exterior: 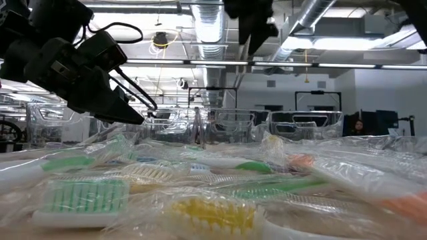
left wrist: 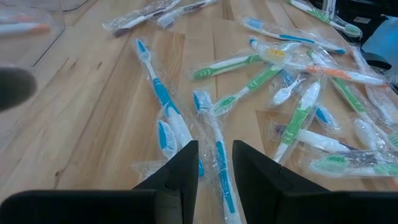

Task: Pick & Place Toothbrushes
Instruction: Put the blue toothbrush into the right transparent bin

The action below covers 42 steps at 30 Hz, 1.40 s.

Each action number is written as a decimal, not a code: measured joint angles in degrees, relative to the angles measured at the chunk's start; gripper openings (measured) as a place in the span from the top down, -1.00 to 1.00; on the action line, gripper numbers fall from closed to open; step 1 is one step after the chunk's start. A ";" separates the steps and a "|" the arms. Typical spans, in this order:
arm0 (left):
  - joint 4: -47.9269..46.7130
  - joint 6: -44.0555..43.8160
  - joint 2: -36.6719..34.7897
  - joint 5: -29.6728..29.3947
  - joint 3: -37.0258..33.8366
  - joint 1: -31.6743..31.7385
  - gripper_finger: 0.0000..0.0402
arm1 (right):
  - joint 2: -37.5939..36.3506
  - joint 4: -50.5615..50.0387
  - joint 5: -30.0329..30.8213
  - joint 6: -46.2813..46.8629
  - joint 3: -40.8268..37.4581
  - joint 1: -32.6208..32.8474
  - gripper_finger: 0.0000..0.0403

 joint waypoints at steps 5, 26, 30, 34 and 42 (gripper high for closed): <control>0.00 -0.18 0.00 0.18 0.00 0.00 0.54 | 0.07 2.13 3.14 -2.26 -0.52 7.27 -0.14; 0.01 -0.22 0.00 0.11 -0.02 0.00 0.54 | 0.12 28.19 10.38 -19.08 -32.03 18.58 -0.14; 0.02 -0.22 0.00 0.06 -0.02 0.00 0.54 | 0.12 34.53 10.35 -19.10 -36.24 18.32 -0.14; 0.02 -0.22 0.00 -0.06 -0.01 0.00 0.54 | 0.12 40.03 10.22 -20.29 -38.88 18.26 -0.14; 0.02 -0.22 0.00 -0.06 -0.02 0.00 0.54 | 0.10 42.13 10.22 -21.18 -39.65 18.26 -0.14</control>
